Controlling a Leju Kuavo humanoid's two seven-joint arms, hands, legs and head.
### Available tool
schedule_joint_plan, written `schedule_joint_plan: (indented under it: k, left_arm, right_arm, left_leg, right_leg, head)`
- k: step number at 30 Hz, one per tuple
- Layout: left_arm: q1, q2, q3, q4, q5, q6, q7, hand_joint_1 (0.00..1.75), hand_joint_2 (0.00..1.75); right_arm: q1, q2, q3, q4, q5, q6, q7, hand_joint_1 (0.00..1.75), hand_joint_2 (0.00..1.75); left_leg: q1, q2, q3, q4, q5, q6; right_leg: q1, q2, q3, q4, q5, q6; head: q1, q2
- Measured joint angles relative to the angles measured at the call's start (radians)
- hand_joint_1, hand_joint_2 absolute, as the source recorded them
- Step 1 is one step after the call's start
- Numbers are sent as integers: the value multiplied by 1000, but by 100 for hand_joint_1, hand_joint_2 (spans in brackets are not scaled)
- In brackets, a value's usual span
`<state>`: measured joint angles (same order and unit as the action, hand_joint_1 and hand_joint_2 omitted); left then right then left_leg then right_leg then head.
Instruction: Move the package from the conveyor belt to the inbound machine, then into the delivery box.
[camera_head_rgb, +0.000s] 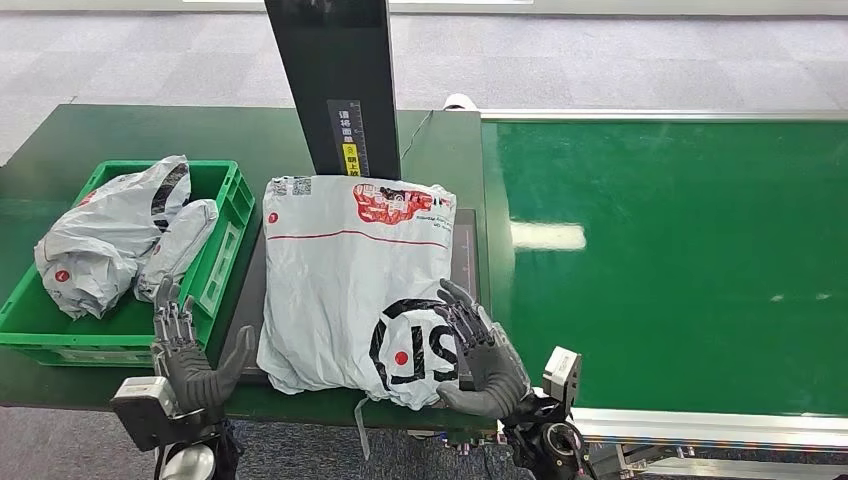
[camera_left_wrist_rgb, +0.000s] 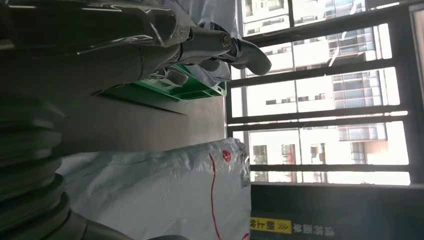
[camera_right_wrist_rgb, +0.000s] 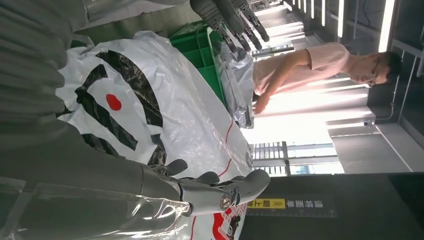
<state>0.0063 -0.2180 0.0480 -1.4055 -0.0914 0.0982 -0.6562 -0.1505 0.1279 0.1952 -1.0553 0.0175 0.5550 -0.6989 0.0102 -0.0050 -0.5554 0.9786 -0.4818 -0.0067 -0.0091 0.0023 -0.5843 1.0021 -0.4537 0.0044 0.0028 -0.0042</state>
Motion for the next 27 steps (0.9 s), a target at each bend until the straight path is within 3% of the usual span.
schedule_joint_plan:
  k: [4, 9, 18, 27]
  left_arm:
    - [-78, 7, -59, 85, -227, 72, 59, 0, 175]
    - [-232, 11, -184, 254, -463, 165, 149, 0, 175]
    - [-414, 11, -387, 545, -608, 207, 220, 0, 175]
    - [-466, 12, -518, 786, -677, 246, 283, 0, 175]
  right_arm:
    - [-6, 1, -21, -6, 14, -19, 0, 0, 175]
    - [-30, 4, -34, -5, 19, -69, 0, 0, 175]
    - [-105, 6, -39, 45, 12, -96, 0, 0, 175]
    - [-159, 4, -39, 94, -5, -90, 0, 0, 175]
  left_leg:
    - [0, -1, 0, 0, 0, 0]
    - [0, 0, 0, 1, 1, 0]
    - [0, 0, -1, 1, 1, 0]
    - [0, 0, -1, 0, 1, 0]
  right_leg:
    - [0, 0, 0, 0, 1, 0]
    - [0, 0, 1, 0, 1, 0]
    - [0, 0, 0, 0, 1, 0]
    - [0, 0, 0, 0, 1, 0]
  head:
    - [0, 0]
    - [0, 0]
    - [0, 0]
    - [0, 0]
